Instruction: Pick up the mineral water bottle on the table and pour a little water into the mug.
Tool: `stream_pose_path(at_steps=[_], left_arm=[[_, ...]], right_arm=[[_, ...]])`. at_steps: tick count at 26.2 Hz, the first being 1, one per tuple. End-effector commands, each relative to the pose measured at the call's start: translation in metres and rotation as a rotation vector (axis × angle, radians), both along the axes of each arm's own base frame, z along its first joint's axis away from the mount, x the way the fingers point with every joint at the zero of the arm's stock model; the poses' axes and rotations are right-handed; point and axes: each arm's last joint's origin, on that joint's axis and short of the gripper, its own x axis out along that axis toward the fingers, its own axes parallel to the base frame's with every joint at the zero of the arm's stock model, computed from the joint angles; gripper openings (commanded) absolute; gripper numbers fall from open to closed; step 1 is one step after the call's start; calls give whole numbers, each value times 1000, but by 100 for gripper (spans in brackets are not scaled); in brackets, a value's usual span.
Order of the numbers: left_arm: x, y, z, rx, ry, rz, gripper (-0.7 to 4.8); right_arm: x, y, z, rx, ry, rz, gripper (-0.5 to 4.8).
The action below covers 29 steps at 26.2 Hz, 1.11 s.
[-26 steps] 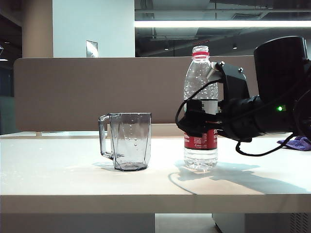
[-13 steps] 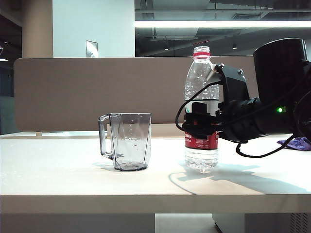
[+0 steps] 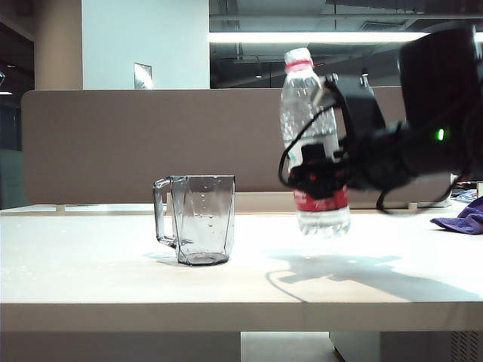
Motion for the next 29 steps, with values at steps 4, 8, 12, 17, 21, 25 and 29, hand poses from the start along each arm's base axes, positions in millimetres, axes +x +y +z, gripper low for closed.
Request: stream_pose_path(at_steps=[4, 8, 12, 17, 21, 25, 29], left_arm=[[0, 0, 1, -8, -9, 0, -5], [0, 0, 1, -8, -9, 0, -5], [0, 0, 1, -8, -9, 0, -5], [0, 0, 1, -8, -9, 0, -5], [0, 0, 1, -8, -9, 0, -5], [0, 0, 1, -8, -9, 0, -5], [0, 0, 1, -8, -9, 0, -5]], right_arm=[[11, 5, 27, -314, 41, 41, 255], [30, 11, 53, -454, 46, -36, 255], [41, 15, 74, -680, 18, -22, 255], [48, 14, 89, -849, -43, -91, 255], [48, 14, 90, -992, -95, -66, 255], [48, 14, 90, -1118, -131, -43, 255], [48, 15, 91, -1193, -169, -15, 255]])
